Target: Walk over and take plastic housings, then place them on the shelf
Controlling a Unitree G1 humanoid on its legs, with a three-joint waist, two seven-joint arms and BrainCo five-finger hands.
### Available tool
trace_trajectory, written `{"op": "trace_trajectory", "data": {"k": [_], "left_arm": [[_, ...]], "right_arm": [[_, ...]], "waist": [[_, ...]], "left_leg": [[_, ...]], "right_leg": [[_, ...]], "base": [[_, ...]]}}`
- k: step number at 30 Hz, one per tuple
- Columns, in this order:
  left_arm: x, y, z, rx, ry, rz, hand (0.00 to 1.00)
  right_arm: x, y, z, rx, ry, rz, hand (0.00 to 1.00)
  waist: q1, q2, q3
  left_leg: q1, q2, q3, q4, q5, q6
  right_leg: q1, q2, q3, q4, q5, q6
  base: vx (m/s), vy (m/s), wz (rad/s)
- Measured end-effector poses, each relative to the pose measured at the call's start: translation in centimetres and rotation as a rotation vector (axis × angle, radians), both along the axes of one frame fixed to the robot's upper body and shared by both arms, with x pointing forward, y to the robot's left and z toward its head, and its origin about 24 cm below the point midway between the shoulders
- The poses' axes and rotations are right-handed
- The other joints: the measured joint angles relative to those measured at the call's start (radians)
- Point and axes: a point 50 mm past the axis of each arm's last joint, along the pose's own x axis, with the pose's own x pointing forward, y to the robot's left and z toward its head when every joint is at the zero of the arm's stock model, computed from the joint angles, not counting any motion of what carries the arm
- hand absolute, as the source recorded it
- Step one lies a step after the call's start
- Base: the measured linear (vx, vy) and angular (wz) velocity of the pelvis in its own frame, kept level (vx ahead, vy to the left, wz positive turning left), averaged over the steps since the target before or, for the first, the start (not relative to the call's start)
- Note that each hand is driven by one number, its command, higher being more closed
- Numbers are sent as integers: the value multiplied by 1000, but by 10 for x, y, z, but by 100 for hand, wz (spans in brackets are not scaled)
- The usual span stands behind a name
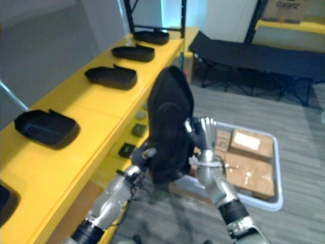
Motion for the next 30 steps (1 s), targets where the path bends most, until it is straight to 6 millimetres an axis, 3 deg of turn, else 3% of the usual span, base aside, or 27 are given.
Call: {"op": "trace_trajectory", "data": {"k": [11,18,25,30], "left_arm": [[-4,16,8,237,-199,308,100],[-9,23,14,229,-251,361,100],[-12,10,23,167,-285,351,100],[-7,2,29,167,-301,367,100]], "right_arm": [[-9,2,10,112,-82,-30,100],[-22,3,18,182,-144,-22,100],[-26,-4,40,197,-224,10,100],[-24,-11,43,218,-222,10,100]], "waist": [[0,-1,-1],[-3,-2,5],[-24,32,73],[-41,47,111]], "left_leg": [[2,0,2,-2,-1,0],[18,0,23,0,-10,-1],[-9,-2,50,3,-11,1],[-22,-7,17,11,-11,3]], "right_leg": [[-1,0,2,0,1,1],[-5,-3,25,5,-1,0],[-68,-14,60,30,-4,-4],[-81,-16,76,32,0,2]], "base": [[-5,8,0],[-11,16,-9],[-30,24,-13],[8,9,-6]]}}
